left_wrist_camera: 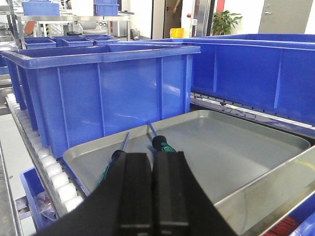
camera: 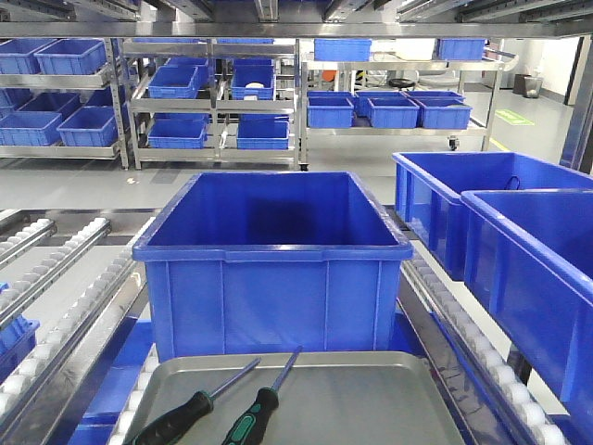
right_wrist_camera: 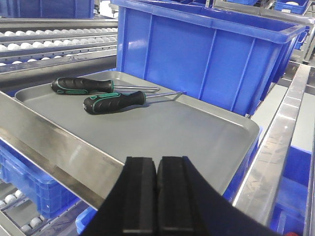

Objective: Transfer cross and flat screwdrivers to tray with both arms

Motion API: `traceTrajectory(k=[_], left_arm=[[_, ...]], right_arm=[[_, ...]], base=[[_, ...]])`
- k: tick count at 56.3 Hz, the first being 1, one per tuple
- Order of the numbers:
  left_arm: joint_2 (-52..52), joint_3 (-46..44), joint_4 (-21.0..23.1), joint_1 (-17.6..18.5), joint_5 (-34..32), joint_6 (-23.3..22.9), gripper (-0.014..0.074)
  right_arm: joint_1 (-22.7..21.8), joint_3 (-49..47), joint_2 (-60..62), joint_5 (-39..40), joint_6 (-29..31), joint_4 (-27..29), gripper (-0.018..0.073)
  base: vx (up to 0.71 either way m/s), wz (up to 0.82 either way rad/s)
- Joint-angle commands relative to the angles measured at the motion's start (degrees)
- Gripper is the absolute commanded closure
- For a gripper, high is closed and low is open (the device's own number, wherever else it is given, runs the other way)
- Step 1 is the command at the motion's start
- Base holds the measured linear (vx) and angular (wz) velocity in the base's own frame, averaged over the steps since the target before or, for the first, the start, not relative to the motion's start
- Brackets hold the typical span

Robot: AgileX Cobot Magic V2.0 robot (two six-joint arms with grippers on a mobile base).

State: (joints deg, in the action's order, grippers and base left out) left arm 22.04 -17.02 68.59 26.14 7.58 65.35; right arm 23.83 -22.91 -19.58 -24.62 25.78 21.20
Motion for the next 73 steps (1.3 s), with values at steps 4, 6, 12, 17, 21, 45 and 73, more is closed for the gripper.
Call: traceTrajectory(k=[4,6,12,17,21,45,73], left_arm=[[0.28,-1.69,-2.51,0.31,-3.34,-0.10,0.0597],[0.28,-1.69,-5.69,0.18,-4.45,-0.53,0.0597],[0.28,-1.69,-19.21,-1.90,-6.00,-8.07,0.0597],[0.28,-1.69,-34.49,-6.35,-5.50,-22.14,0.0597],[-0.36,-1.35,-44.64,-9.98,-4.06,-32.01,0.0597],[-23.35,20.27,-56.11,-22.12,-4.10,-50.37,0.0597],[-23.24,20.30,-63.28,-22.12,-2.00,-56.25,0.0597]], right_arm=[[-0.07,-1.54,-0.38,3.93,0.06,0.10,0.0568],[-0.07,-1.54,-0.38,3.93,0.06,0.10,0.0568],[-0.07,-1.54,-0.38,3.93,0.06,0.10,0.0568],[-0.07,-1.54,-0.38,3.93,0.06,0.10,0.0568],[-0.07,-1.54,-0.38,3.93,0.06,0.10,0.0568],[-0.07,-1.54,-0.30,3.77,-0.23,0.10,0.0568],[-0.07,-1.54,-0.23,2.75,-0.29,0.10,0.0568]], base=[[0.00,0.00],[0.00,0.00],[0.00,0.00],[0.00,0.00],[0.00,0.00],[0.00,0.00],[0.00,0.00]])
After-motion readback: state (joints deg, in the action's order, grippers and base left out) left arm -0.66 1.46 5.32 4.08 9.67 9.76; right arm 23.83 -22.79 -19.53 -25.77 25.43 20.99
